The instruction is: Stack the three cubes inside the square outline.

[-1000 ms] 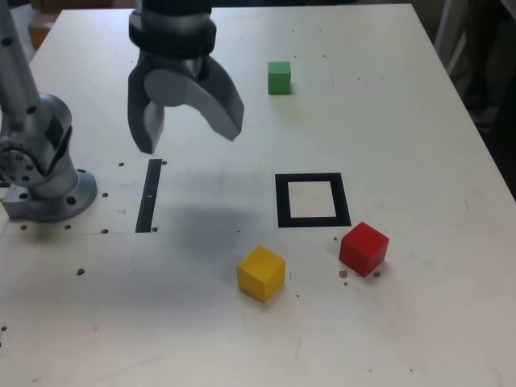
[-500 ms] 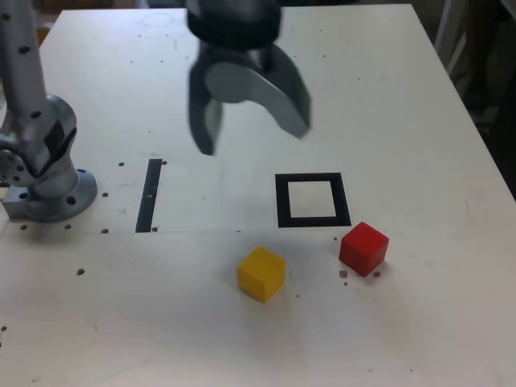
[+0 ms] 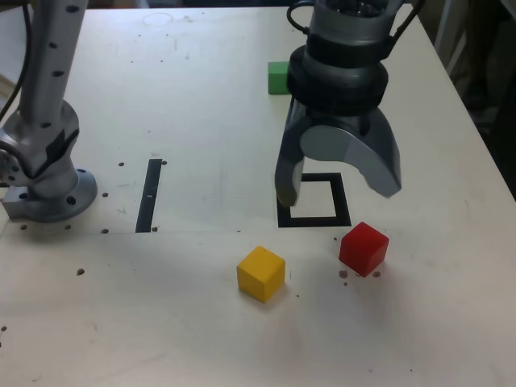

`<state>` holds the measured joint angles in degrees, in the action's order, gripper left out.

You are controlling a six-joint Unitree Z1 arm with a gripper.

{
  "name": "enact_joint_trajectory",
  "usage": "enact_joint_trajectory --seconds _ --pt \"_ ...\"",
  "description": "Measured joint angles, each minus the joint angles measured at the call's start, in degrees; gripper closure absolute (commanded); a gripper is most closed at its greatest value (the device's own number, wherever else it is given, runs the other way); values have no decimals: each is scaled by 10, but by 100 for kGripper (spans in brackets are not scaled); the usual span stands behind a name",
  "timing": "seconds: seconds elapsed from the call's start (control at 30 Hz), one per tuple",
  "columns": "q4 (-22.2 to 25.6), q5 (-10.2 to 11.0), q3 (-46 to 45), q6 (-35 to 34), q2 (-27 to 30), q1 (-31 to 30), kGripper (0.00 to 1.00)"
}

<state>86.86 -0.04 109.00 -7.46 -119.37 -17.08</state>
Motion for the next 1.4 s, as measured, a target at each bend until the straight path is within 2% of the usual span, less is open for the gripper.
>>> enact_joint_trajectory --seconds 0.23,0.43,0.7,0.87,1.1,1.4 --pt "-3 4 19 1 -47 0 4" --pt "-23 -2 7 -7 -75 0 5" --pt "-72 -27 -21 -133 -80 -1 5" --pt "-76 -14 -7 -198 -81 0 5" --pt "-70 -14 3 -247 -87 4 6" --pt "-77 -45 -8 -290 -110 14 7"
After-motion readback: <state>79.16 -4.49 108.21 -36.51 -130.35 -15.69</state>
